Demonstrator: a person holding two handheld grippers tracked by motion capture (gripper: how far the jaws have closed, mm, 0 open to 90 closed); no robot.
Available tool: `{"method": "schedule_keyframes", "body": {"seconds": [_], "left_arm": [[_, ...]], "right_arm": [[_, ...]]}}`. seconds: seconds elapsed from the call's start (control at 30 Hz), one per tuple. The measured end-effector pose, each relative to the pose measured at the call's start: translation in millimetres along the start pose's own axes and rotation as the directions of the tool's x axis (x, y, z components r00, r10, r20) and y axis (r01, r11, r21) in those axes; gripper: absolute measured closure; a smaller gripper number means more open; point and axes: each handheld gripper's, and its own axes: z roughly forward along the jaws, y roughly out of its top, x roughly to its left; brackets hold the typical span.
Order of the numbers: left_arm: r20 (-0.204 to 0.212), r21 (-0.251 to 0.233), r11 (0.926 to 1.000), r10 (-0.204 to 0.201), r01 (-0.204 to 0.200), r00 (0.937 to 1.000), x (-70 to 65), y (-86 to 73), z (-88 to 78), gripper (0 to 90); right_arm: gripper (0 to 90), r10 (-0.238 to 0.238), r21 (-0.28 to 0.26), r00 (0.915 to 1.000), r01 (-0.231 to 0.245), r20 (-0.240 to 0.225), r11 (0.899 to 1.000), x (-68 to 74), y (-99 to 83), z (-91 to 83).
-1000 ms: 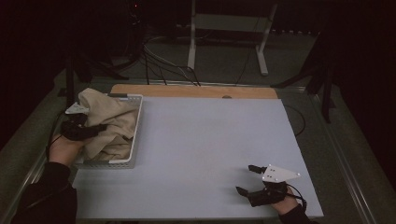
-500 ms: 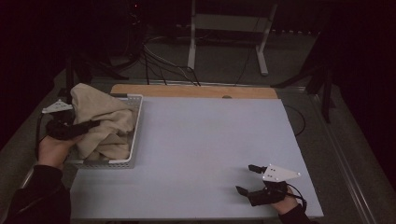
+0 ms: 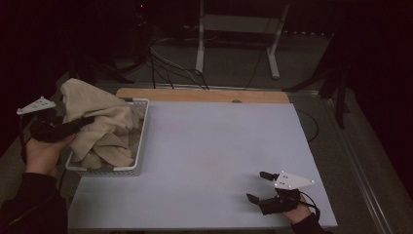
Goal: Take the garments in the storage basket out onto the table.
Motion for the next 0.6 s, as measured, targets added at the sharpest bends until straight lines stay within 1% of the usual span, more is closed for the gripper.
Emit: {"method": "schedule_keyframes", "body": {"seconds": [0.03, 0.2, 0.27, 0.3, 0.43, 0.5, 0.57, 0.6], "left_arm": [[-0.006, -0.009, 1.0, 0.005, -0.005, 1.0, -0.5, 2.1, -2.8, 71.5], [-0.004, -0.038, 0.9993, -0.004, 0.004, 1.0, -0.3, 8.2, -11.8, 71.8], [-0.012, -0.047, 0.9989, 0.003, -0.004, 0.9999, -0.8, 11.2, -16.2, 72.0], [-0.01, -0.056, 0.9984, 0.006, -0.007, 0.9999, -1.1, 13.3, -19.2, 72.0], [-0.024, -0.07, 0.9974, 0.017, -0.018, 0.9996, -2.7, 16.9, -24.4, 72.6], [-0.031, -0.089, 0.9957, 0.02, -0.022, 0.9993, -4.3, 20.5, -30.0, 72.8], [-0.023, -0.103, 0.9945, 0.014, -0.016, 0.9996, -4.5, 23.4, -33.9, 73.0], [-0.025, -0.111, 0.9937, 0.017, -0.02, 0.9995, -5.1, 25.0, -35.7, 73.1]], "right_arm": [[10.6, 0.002, 0.0, 1.0, -0.002, -0.001, 1.0, 0.0, 0.0, 0.0], [10.6, 0.002, -0.002, 1.0, -0.002, -0.001, 1.0, 0.0, 0.1, 0.2], [10.6, 0.001, -0.004, 1.0, -0.001, 0.0, 1.0, -0.4, 0.1, 0.2], [10.6, 0.003, -0.004, 1.0, -0.003, 0.0, 1.0, -0.4, 0.2, 0.1], [10.7, 0.003, -0.004, 1.0, -0.003, 0.0, 1.0, -0.4, 0.2, 0.4], [10.7, 0.002, -0.005, 1.0, -0.002, 0.001, 1.0, -0.2, 0.2, 0.4], [10.7, 0.005, -0.01, 1.0, -0.005, 0.001, 1.0, -0.2, 0.3, 0.1], [10.7, 0.006, -0.012, 1.0, -0.006, 0.0, 1.0, -0.2, 0.4, 0.0]]}}
